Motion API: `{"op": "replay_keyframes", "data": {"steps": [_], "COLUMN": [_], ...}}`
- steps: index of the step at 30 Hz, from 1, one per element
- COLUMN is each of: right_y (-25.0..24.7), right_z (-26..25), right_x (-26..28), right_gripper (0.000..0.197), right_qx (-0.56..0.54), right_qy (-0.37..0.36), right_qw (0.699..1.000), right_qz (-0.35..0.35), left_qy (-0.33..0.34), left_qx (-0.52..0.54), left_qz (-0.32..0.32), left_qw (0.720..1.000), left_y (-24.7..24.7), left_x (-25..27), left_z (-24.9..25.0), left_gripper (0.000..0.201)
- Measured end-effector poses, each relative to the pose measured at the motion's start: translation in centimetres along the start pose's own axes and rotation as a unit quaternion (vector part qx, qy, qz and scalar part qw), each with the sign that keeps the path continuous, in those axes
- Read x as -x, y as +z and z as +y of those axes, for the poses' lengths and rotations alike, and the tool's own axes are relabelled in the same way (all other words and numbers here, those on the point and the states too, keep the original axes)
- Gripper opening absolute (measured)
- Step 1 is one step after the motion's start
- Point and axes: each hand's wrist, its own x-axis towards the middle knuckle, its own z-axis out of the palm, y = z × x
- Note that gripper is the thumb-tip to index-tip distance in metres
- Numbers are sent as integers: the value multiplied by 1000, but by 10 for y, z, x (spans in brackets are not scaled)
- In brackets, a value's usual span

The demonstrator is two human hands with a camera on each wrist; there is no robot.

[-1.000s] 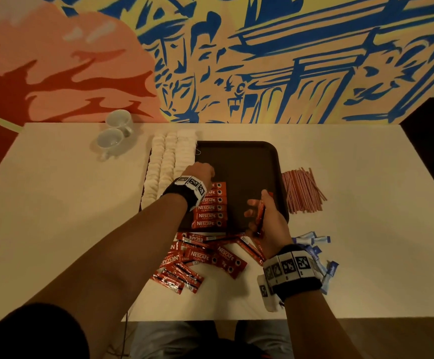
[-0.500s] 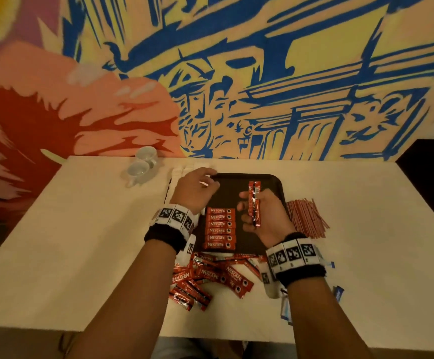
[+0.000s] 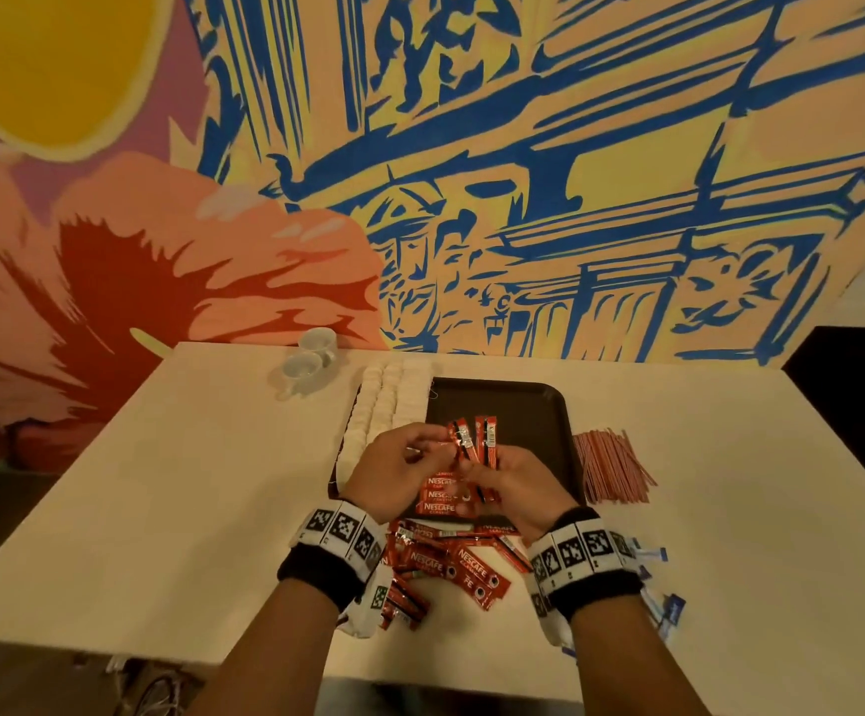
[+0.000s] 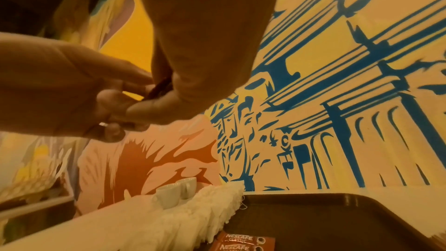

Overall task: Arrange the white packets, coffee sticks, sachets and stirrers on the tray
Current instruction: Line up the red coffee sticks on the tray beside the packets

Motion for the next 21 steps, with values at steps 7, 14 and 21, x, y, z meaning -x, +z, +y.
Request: {"op": "replay_keyframes", "data": {"steps": [7, 14, 21], "right_y": [3, 1, -9], "right_z": [-2, -11, -8], "right_x": [6, 7, 3], "right_gripper": [24, 43, 23], "right_qx": [85, -87, -105], "right_qy": [-20, 6, -59], "right_qw": [996, 994, 984], "right_qz": [21, 67, 135], "left_qy": [-15, -29, -26], "left_qx": [124, 257, 242], "left_qz": [22, -13, -21], "left_qw": [992, 966, 970], "left_y": [-1, -10, -14], "left_x": [6, 9, 8], "left_z": [17, 29, 16], "left_gripper": [12, 24, 23]}}
